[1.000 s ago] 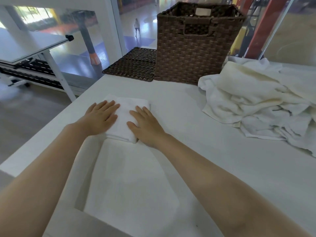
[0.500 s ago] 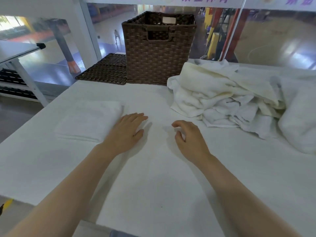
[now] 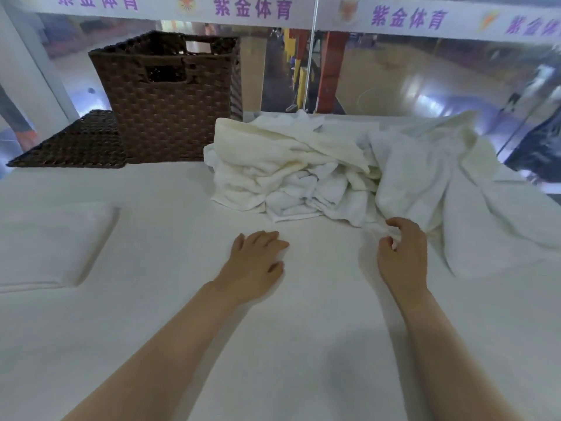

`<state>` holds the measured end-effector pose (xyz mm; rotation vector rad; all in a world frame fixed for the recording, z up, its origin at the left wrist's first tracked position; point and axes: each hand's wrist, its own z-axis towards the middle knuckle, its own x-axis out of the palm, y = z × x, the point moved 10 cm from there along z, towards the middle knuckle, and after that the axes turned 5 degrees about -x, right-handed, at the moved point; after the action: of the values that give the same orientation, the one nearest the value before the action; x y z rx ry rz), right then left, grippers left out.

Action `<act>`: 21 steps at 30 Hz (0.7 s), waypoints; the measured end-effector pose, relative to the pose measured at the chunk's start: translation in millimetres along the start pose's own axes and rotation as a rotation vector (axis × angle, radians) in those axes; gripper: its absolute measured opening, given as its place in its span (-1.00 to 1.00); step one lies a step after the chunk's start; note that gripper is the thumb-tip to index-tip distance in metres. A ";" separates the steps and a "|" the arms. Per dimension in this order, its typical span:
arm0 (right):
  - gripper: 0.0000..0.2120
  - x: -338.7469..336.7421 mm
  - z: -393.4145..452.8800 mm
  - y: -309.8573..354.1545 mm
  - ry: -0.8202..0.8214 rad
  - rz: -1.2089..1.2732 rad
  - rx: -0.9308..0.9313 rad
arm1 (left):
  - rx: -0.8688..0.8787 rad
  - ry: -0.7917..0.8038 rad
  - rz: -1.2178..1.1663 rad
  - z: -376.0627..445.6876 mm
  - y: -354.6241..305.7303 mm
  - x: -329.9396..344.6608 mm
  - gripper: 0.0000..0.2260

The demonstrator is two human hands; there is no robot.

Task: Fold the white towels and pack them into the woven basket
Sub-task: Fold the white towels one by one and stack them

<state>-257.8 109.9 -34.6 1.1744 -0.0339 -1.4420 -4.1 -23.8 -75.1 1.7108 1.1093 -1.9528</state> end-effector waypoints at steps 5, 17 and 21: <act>-0.53 5.1 10.4 -38.2 0.076 -0.203 0.148 | -0.031 -0.153 0.066 -3.5 -14.8 4.4 -0.42; -0.90 -3.6 -12.6 36.8 -0.067 -0.132 -0.302 | 0.099 -0.245 -0.115 -11.8 -16.8 -8.0 -0.52; -0.89 23.5 -47.2 79.2 0.067 -0.065 -0.489 | 0.131 -0.221 -0.269 -17.4 -25.4 -13.1 -0.56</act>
<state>-164.3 97.2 -22.6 0.8233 0.3864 -1.3644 -6.2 2.0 -53.9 1.4203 1.2028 -2.3598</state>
